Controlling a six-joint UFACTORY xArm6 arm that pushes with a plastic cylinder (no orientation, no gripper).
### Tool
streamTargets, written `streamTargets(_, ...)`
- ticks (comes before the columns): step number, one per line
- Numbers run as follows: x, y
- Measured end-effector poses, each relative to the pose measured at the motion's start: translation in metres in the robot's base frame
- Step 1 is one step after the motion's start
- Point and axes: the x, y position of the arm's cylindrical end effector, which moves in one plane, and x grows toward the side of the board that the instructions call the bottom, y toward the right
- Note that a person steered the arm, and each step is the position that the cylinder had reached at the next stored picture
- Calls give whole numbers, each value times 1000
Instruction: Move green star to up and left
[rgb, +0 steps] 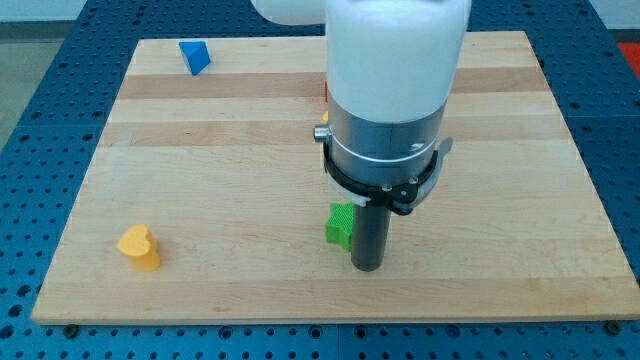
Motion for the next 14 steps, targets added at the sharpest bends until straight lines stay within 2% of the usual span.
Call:
streamTargets(7,-58,-65)
streamTargets(14,-107,-101)
